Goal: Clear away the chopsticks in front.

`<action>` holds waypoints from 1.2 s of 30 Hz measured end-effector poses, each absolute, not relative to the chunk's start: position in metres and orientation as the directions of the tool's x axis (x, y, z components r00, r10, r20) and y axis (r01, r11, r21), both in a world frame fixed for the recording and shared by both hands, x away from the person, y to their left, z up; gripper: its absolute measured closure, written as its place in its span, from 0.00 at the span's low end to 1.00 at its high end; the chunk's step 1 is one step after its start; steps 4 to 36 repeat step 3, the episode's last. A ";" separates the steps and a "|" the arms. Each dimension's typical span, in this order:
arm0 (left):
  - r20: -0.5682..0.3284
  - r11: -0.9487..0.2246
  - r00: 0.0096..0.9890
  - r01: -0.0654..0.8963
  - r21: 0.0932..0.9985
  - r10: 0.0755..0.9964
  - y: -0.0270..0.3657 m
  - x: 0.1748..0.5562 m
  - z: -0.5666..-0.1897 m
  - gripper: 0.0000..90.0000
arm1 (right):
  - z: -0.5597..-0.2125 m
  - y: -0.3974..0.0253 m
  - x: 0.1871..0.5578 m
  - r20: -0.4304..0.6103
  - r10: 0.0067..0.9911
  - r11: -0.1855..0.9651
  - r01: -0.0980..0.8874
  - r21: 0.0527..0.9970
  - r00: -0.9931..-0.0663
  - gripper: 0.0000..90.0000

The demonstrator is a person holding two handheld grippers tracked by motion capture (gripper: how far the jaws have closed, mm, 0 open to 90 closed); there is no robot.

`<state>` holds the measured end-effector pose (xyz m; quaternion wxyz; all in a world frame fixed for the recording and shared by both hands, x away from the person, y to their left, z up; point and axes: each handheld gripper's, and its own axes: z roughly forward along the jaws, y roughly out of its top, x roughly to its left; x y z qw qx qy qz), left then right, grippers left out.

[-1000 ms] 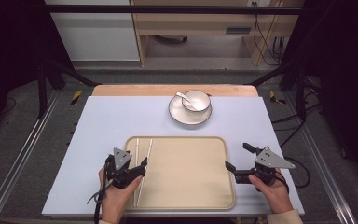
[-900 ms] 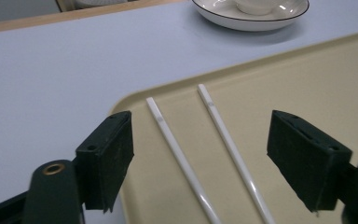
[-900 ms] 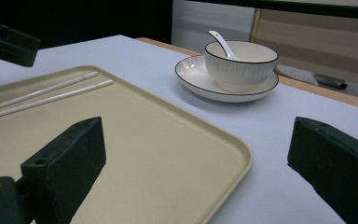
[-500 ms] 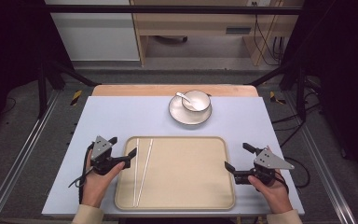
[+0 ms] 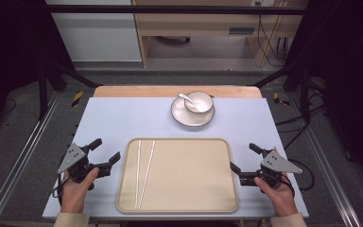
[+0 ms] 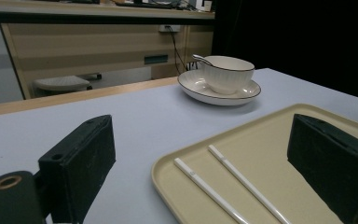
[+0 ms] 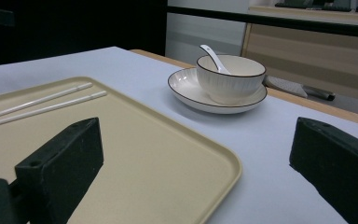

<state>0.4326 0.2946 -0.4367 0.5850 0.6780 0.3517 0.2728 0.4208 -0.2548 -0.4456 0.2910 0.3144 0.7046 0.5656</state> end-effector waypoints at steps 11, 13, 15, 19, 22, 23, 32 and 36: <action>-0.025 -0.079 0.617 0.140 0.987 0.786 0.297 0.429 -0.436 0.08 | -0.445 -0.257 0.420 -0.056 0.776 0.157 0.106 0.982 -0.628 0.04; -0.025 -0.079 0.617 0.140 0.987 0.786 0.297 0.429 -0.436 0.08 | -0.445 -0.257 0.420 -0.056 0.776 0.157 0.106 0.982 -0.628 0.04; -0.025 -0.079 0.617 0.140 0.987 0.786 0.297 0.429 -0.436 0.08 | -0.445 -0.257 0.420 -0.056 0.776 0.157 0.106 0.982 -0.628 0.04; -0.025 -0.079 0.617 0.140 0.987 0.786 0.297 0.429 -0.436 0.08 | -0.445 -0.257 0.420 -0.056 0.776 0.157 0.106 0.982 -0.628 0.04; -0.025 -0.079 0.617 0.140 0.987 0.786 0.297 0.429 -0.436 0.08 | -0.445 -0.257 0.420 -0.056 0.776 0.157 0.106 0.982 -0.628 0.04; -0.025 -0.079 0.617 0.140 0.987 0.786 0.297 0.429 -0.436 0.08 | -0.445 -0.257 0.420 -0.056 0.776 0.157 0.106 0.982 -0.628 0.04; -0.025 -0.079 0.617 0.140 0.987 0.786 0.297 0.429 -0.436 0.08 | -0.445 -0.257 0.420 -0.056 0.776 0.157 0.106 0.982 -0.628 0.04; -0.025 -0.079 0.617 0.140 0.987 0.786 0.297 0.429 -0.436 0.08 | -0.445 -0.257 0.420 -0.056 0.776 0.157 0.106 0.982 -0.628 0.04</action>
